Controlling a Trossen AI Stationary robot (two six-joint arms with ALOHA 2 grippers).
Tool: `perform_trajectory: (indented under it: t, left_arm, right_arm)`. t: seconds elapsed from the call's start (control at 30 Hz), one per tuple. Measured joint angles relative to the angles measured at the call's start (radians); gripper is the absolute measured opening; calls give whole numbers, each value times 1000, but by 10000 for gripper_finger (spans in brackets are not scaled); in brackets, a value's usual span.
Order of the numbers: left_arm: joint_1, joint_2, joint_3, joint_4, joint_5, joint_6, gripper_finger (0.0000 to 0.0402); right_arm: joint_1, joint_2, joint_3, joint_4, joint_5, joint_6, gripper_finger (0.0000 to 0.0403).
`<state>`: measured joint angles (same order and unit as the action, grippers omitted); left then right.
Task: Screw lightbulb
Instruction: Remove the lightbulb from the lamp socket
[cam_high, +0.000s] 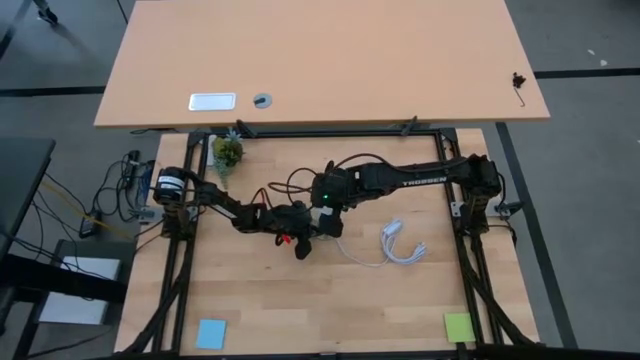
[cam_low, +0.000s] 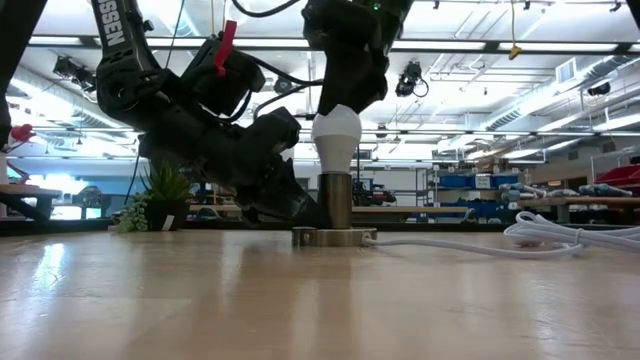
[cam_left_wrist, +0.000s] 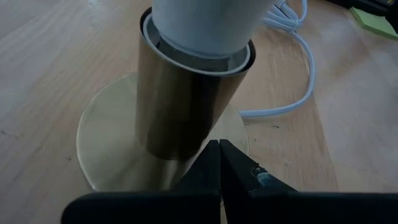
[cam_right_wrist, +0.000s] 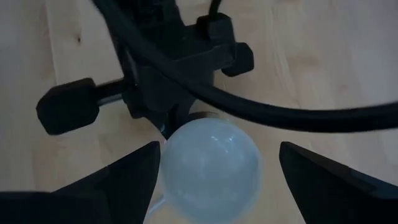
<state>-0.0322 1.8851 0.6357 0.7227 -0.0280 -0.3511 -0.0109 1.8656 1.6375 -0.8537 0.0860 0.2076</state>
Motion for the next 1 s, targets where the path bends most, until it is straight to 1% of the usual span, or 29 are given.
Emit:
perform_trajectory:
  t: [0.2, 0.33, 0.47, 0.6, 0.67, 0.77, 0.83, 0.9, 1.0]
  left_arm:
    - [0, 0, 0, 0, 0, 5, 0]
    - [0, 0, 0, 2, 0, 6, 0]
    - [0, 0, 0, 4, 0, 6, 0]
    - [0, 0, 0, 4, 0, 6, 0]
    - [0, 0, 0, 4, 0, 9, 0]
    - [0, 0, 0, 4, 0, 11, 0]
    - [0, 0, 0, 5, 0, 24, 0]
    - [0, 1, 0, 9, 0, 32, 0]
    - [0, 1, 0, 23, 5, 32, 0]
  right_arm:
    - [2, 0, 4, 13, 0, -161, 334]
    - [11, -4, 64, -40, 0, -209, 334]
    - [22, -5, 116, -130, 3, -208, 334]
    - [29, -4, 115, -150, 6, -181, 334]
    - [32, -3, 100, -103, 6, -126, 332]
    - [49, -1, 90, -145, -2, -17, 320]
    - [82, -4, 90, -191, 40, 57, 306]
    - [126, -6, 86, -213, 140, 103, 289]
    - [192, -6, 53, -219, 296, 130, 260]
